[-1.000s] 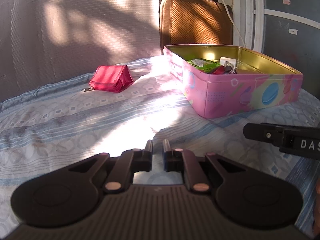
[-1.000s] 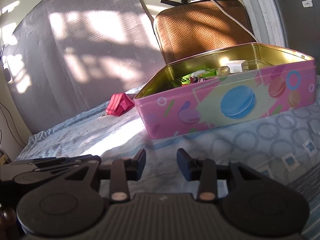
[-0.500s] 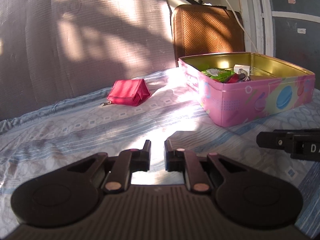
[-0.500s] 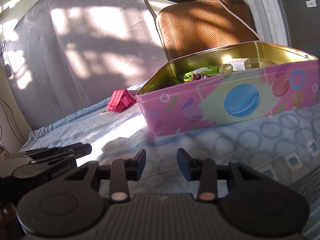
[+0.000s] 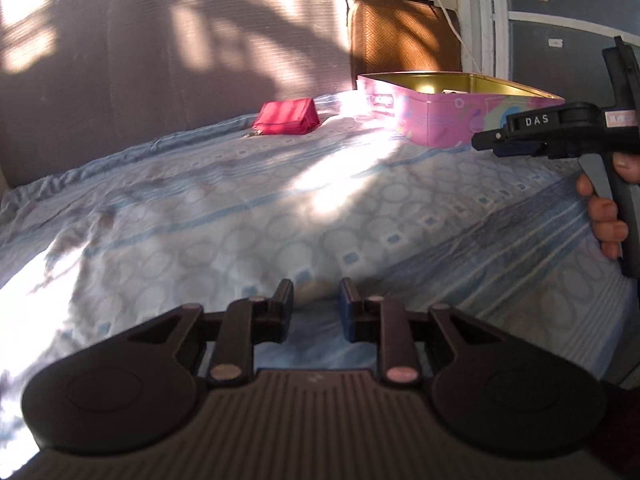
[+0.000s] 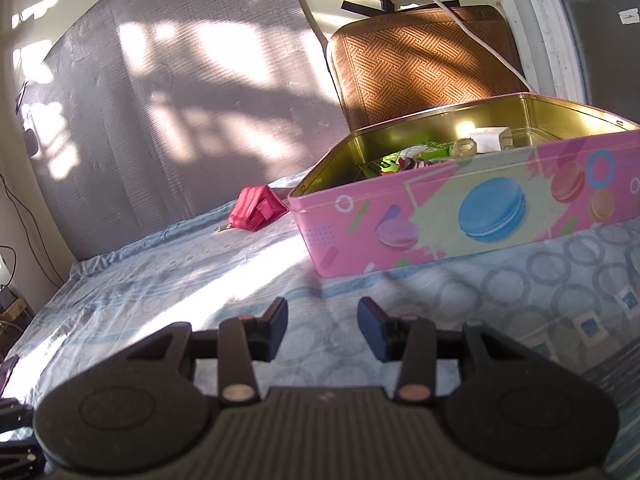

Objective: Organize rigid objects
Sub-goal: 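Move the right tool to the pink pouch and close on it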

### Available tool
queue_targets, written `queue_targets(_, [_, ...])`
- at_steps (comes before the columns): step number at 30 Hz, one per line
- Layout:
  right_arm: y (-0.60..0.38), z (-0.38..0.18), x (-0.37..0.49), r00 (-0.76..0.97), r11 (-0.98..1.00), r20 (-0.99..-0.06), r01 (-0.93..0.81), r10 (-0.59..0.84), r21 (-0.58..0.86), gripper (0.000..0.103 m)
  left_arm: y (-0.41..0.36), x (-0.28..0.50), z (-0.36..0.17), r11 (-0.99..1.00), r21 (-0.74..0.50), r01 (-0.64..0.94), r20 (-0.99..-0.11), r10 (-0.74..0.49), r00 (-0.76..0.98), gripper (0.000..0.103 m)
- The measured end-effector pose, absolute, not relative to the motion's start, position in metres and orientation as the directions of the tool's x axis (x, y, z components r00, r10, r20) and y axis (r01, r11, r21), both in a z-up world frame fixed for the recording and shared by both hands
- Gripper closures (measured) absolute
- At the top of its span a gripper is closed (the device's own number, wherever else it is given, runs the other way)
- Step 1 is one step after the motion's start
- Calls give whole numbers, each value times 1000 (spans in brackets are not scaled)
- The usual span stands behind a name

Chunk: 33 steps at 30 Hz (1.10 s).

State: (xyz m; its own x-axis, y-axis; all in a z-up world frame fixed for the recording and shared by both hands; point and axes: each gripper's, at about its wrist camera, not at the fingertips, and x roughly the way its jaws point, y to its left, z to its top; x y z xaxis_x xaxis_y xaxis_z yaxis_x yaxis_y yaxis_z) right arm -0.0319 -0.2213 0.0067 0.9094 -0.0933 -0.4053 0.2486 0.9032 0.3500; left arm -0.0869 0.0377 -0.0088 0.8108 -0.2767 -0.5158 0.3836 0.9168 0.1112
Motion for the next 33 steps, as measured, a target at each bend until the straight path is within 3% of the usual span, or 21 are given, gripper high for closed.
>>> queue_targets(4, [-219, 8, -31, 912, 911, -403, 231, -80, 342, 61, 65, -141, -17, 963, 62, 262, -431, -211, 877, 70])
queue_targets(8, [-217, 9, -30, 911, 917, -405, 222, -74, 332, 61, 83, -153, 10, 982, -35, 187, -307, -189, 933, 70])
queue_targets(14, [-195, 26, -24, 930, 967, -362, 148, -64, 207, 61, 93, -106, 74, 966, -167, 197, -150, -222, 963, 62])
queue_targets(18, [-168, 51, 0, 944, 995, -330, 29, 5, 99, 61, 90, -49, 95, 947, -261, 186, -121, -224, 967, 59])
queue_targets(22, [-153, 62, 48, 929, 996, -362, -48, 74, 82, 61, 90, 20, 74, 887, -448, 114, -215, -230, 949, 57])
queue_targets(24, [-164, 60, 77, 913, 993, -397, -51, 90, 108, 61, 89, 48, 51, 875, -480, 61, -283, -220, 933, 59])
queue_targets(26, [-177, 59, 105, 903, 991, -418, -45, 94, 125, 61, 84, 66, 28, 889, -457, 12, -362, -198, 911, 59])
queue_targets(30, [-216, 49, 168, 882, 986, -466, 12, 68, 167, 62, 84, 71, 2, 900, -436, -10, -434, -200, 878, 59])
queue_targets(33, [-244, 40, 213, 869, 968, -494, 90, 38, 233, 62, 83, 66, 4, 907, -421, 20, -402, -206, 892, 59])
